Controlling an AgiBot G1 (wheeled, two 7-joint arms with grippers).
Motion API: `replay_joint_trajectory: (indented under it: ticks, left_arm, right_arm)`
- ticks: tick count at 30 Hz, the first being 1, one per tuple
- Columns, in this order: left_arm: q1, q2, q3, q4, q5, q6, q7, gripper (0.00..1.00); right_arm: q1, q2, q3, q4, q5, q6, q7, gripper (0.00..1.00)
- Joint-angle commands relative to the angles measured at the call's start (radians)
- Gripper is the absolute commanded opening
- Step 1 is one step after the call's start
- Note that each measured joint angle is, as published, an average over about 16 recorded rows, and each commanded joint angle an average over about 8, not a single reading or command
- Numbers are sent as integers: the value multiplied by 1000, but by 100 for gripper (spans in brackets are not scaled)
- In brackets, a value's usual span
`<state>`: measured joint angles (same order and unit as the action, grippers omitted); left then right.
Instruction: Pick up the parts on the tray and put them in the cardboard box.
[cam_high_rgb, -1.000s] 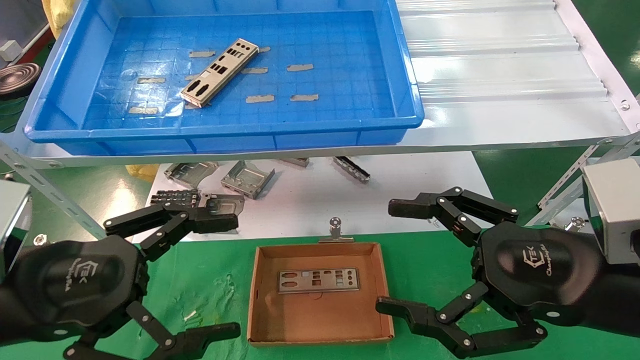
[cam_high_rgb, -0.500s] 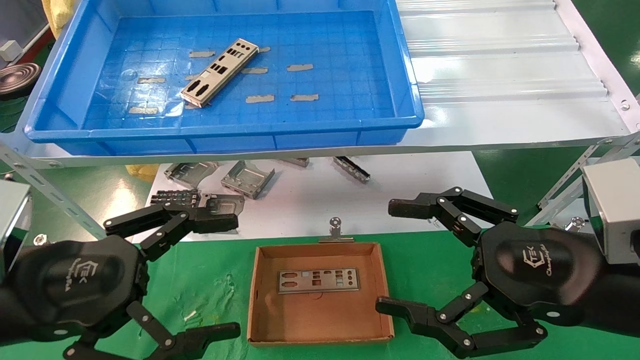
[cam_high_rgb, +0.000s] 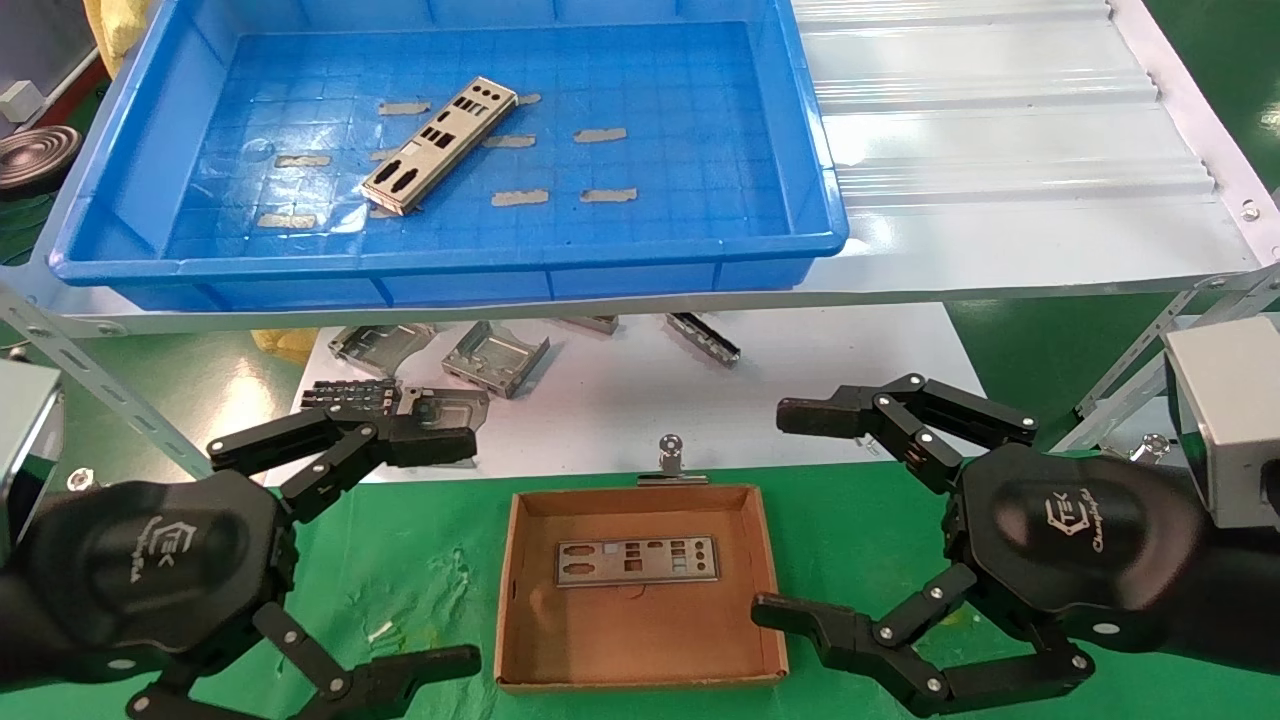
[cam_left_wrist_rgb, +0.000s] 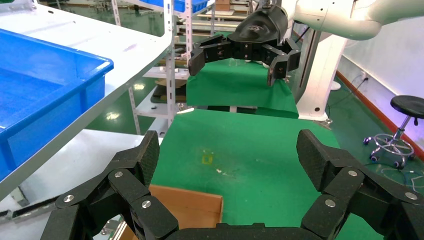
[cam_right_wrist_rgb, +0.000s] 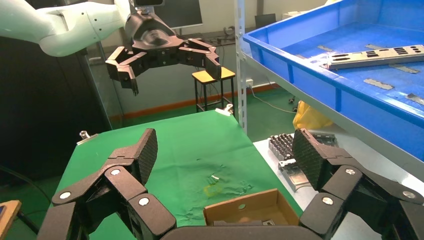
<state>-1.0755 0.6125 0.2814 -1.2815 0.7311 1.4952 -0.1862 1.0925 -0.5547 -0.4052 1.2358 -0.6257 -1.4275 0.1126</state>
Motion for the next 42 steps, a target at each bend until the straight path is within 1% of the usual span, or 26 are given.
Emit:
replay_joint_trajectory:
  ticks: [1,42]
  left_arm:
    - [0,0,0,0,0,0,0,100]
    - [0,0,0,0,0,0,0,100]
  right_arm:
    - [0,0,0,0,0,0,0,100]
    - [0,0,0,0,0,0,0,100]
